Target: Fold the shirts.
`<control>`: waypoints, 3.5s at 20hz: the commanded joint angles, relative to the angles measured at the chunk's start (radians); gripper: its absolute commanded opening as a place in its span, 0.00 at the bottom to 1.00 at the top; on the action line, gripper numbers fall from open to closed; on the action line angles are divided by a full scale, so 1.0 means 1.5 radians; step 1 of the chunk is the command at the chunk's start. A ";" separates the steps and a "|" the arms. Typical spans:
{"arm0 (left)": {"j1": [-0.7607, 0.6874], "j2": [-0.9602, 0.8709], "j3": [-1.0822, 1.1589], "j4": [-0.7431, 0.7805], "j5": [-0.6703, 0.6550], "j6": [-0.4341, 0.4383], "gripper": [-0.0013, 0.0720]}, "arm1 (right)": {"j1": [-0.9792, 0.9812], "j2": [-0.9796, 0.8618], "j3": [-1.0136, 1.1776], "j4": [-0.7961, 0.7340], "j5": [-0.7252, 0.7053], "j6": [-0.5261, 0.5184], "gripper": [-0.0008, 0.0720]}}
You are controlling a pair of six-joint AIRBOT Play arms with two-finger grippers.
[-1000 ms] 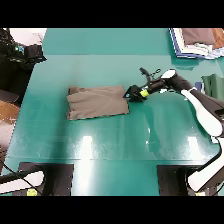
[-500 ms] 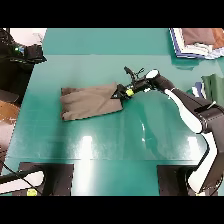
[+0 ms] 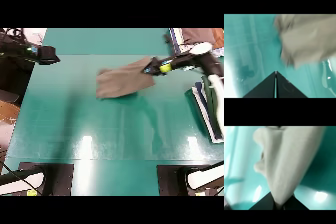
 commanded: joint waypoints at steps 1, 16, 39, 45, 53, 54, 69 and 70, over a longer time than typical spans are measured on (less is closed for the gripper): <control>-0.068 0.000 0.000 -0.002 0.046 0.000 0.06 | -0.128 0.080 0.002 -0.079 0.003 0.014 0.03; -0.129 0.000 0.000 -0.004 0.055 -0.001 0.06 | -0.455 0.104 0.003 -0.005 -0.206 -0.005 0.03; -0.129 0.000 0.000 -0.004 0.006 0.000 0.06 | -0.654 0.311 -0.060 -0.081 0.010 -0.110 0.03; -0.129 0.000 0.000 -0.004 0.005 0.001 0.06 | -0.701 0.412 -0.224 -0.287 0.037 -0.110 0.04; -0.129 0.000 0.000 -0.004 0.005 0.013 0.06 | -0.782 0.461 -0.369 -0.356 0.054 -0.102 0.52; -0.129 0.000 0.000 -0.004 0.005 0.013 0.06 | -0.788 0.461 -0.369 -0.356 0.057 -0.102 0.54; -0.129 0.000 0.000 -0.009 0.050 0.012 0.06 | -0.354 0.461 -0.289 -0.060 0.003 0.002 0.40; -0.129 0.000 0.000 -0.009 0.056 0.012 0.06 | -0.310 0.461 -0.289 -0.060 -0.019 0.002 0.35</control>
